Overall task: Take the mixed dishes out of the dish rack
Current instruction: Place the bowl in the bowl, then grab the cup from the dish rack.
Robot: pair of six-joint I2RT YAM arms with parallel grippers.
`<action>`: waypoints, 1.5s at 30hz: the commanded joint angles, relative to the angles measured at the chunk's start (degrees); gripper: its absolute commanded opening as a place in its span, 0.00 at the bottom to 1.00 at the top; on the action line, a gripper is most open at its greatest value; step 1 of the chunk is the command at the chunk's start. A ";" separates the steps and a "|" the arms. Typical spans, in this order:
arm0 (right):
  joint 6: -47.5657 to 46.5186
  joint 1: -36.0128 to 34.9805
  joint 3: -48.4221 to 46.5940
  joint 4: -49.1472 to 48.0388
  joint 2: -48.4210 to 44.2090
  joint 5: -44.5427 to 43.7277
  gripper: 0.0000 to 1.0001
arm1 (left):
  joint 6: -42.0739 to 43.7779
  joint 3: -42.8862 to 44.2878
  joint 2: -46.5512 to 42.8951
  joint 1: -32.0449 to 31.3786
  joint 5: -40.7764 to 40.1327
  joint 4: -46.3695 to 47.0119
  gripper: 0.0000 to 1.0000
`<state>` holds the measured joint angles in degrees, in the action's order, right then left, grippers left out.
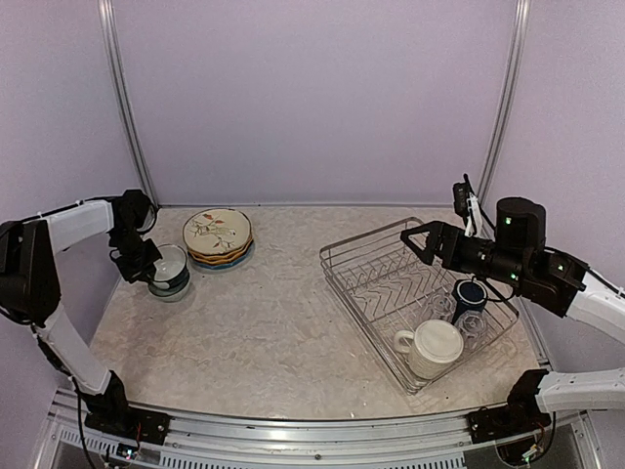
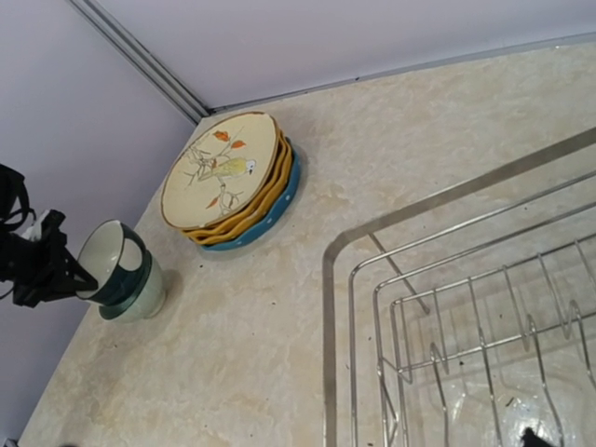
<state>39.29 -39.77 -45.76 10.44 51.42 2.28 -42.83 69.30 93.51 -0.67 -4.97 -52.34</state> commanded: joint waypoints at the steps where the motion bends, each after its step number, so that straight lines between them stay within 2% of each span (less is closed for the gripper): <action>1: 0.85 0.17 1.36 -1.76 0.55 0.40 1.00 | -1.44 -1.38 -0.15 0.23 0.41 2.70 0.01; 3: 1.12 0.20 1.52 -2.27 1.01 0.97 1.00 | -1.53 -1.96 -0.50 0.28 0.21 2.92 0.02; 10: 1.55 0.17 2.08 -2.82 1.11 1.10 1.00 | -1.26 -3.85 -1.64 0.25 0.35 3.27 0.15; 15: -0.91 0.15 -0.05 2.68 1.55 -1.47 1.00 | -1.05 -5.16 -4.97 0.25 1.49 2.34 0.33; 18: -3.87 0.21 -2.24 9.22 2.94 -4.39 1.00 | 0.11 -4.96 -9.61 0.29 3.49 2.15 0.47; 24: -7.72 0.08 -7.17 24.42 6.53 -7.49 1.00 | 5.36 -0.59 -18.88 -0.07 9.21 1.14 0.85; 27: -8.00 0.00 -8.01 29.34 7.51 -5.99 1.00 | 9.32 2.87 -23.71 -2.07 13.78 3.27 0.96; 32: -6.75 -1.07 -8.84 36.12 8.54 -4.63 1.00 | 15.00 12.11 -26.40 -10.63 19.32 8.89 0.99; 37: -4.26 -1.21 -9.95 42.79 11.74 -9.00 1.00 | 19.89 19.97 -21.86 -20.23 22.25 13.75 0.99; 40: -3.09 -1.24 -10.69 45.04 14.56 -12.92 1.00 | 22.93 20.96 -18.59 -23.73 23.47 16.55 0.99; 45: -0.13 -1.11 -11.80 44.64 19.43 -18.51 1.00 | 23.90 16.99 -15.57 -24.12 28.32 18.30 0.99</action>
<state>35.79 -40.49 -55.55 52.27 67.96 -9.78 -22.22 89.38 75.42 -24.56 19.11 -35.24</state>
